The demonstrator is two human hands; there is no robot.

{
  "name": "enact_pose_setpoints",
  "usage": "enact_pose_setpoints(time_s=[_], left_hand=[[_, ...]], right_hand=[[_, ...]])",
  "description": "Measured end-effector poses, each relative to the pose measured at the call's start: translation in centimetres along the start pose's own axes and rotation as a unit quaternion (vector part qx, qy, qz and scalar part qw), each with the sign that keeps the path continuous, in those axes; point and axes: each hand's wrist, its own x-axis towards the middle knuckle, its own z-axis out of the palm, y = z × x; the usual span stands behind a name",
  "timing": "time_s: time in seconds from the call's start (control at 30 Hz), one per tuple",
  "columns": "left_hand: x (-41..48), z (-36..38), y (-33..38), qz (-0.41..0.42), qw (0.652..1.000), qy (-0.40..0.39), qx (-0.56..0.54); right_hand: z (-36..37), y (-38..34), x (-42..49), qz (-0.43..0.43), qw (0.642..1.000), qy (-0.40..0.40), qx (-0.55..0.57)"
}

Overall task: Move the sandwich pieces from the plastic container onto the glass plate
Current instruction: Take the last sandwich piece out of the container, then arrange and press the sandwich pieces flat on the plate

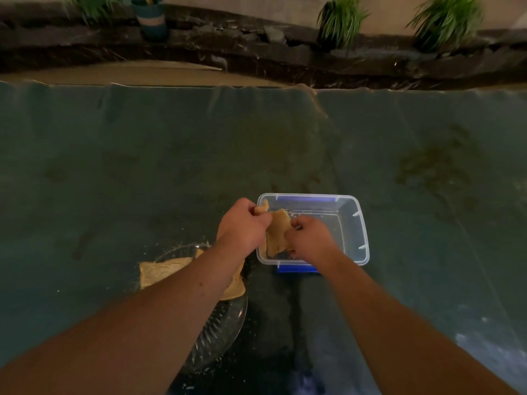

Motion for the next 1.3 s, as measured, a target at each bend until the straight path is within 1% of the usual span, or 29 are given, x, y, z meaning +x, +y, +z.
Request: enact_pose_setpoints(time_s=[0.07, 0.13, 0.23, 0.3, 0.37, 0.43, 0.57, 0.7, 0.73, 0.77, 0.8, 0.83, 0.87, 0.9, 0.93, 1.0, 1.07, 1.17, 1.23, 1.3], left_hand=[[-0.7, -0.9, -0.1, 0.013, 0.996, 0.016, -0.087], [-1.3, -2.3, -0.4, 0.010, 0.987, 0.023, -0.162], [-1.6, -5.0, -1.3, -0.029, 0.959, 0.003, -0.282], [-1.6, -7.1, -2.5, -0.052, 0.946, 0.004, -0.320], [-1.8, -9.2, -4.4, -0.068, 0.945, 0.011, -0.321], [-2.5, -11.0, -6.8, -0.085, 0.948, 0.014, -0.306], [-4.8, -13.1, -12.4, -0.130, 0.955, -0.009, -0.268], [-6.8, -13.7, -16.9, -0.187, 0.946, -0.050, -0.261], [-7.2, -13.8, -17.9, -0.186, 0.952, -0.057, -0.237], [-7.5, -13.8, -18.9, -0.173, 0.967, -0.061, -0.176], [-7.7, -13.9, -19.9, -0.149, 0.984, -0.061, -0.081], [-8.1, -13.8, -20.8, -0.118, 0.991, -0.059, 0.021], [-8.5, -13.7, -21.4, -0.083, 0.990, -0.050, 0.107], [-8.9, -13.6, -21.8, -0.047, 0.984, -0.037, 0.170], [-9.3, -13.4, -22.0, -0.007, 0.975, -0.019, 0.223], [-9.7, -13.0, -22.1, 0.074, 0.944, 0.008, 0.322], [-9.8, -12.4, -21.9, 0.122, 0.913, -0.002, 0.389], [-9.3, -11.8, -21.3, 0.146, 0.876, -0.039, 0.458], [-8.9, -11.6, -20.8, 0.153, 0.849, -0.037, 0.505], [-8.5, -11.4, -20.3, 0.152, 0.836, -0.032, 0.526]], right_hand=[[-0.1, -0.4, -1.4, -0.022, 0.999, 0.040, 0.014], [-0.2, -0.9, -3.1, -0.046, 0.996, 0.062, 0.041], [-0.1, -1.8, -5.8, -0.064, 0.991, 0.068, 0.093], [0.4, -2.3, -7.4, -0.066, 0.986, 0.051, 0.148], [1.3, -2.5, -8.7, -0.053, 0.977, 0.019, 0.207], [3.0, -2.5, -9.5, -0.022, 0.972, -0.019, 0.233], [7.6, -1.7, -10.5, 0.056, 0.973, -0.101, 0.199], [10.9, -0.7, -11.3, 0.070, 0.970, -0.162, 0.169], [11.3, -0.3, -11.5, 0.067, 0.976, -0.157, 0.134], [11.5, 0.2, -11.7, 0.044, 0.988, -0.138, 0.055], [11.5, 0.8, -11.8, 0.012, 0.992, -0.112, -0.051], [11.6, 1.4, -12.1, -0.018, 0.986, -0.087, -0.139], [11.7, 1.8, -12.5, -0.045, 0.978, -0.066, -0.195], [11.8, 2.1, -12.8, -0.068, 0.971, -0.049, -0.225], [12.0, 2.2, -13.1, -0.092, 0.965, -0.034, -0.243], [12.7, 2.0, -13.4, -0.139, 0.952, -0.016, -0.273], [13.5, 1.2, -13.1, -0.192, 0.935, -0.009, -0.297], [14.7, -0.2, -12.3, -0.252, 0.900, -0.029, -0.354], [15.4, -0.9, -11.7, -0.255, 0.879, -0.047, -0.401], [15.9, -1.4, -11.4, -0.251, 0.860, -0.045, -0.442]])
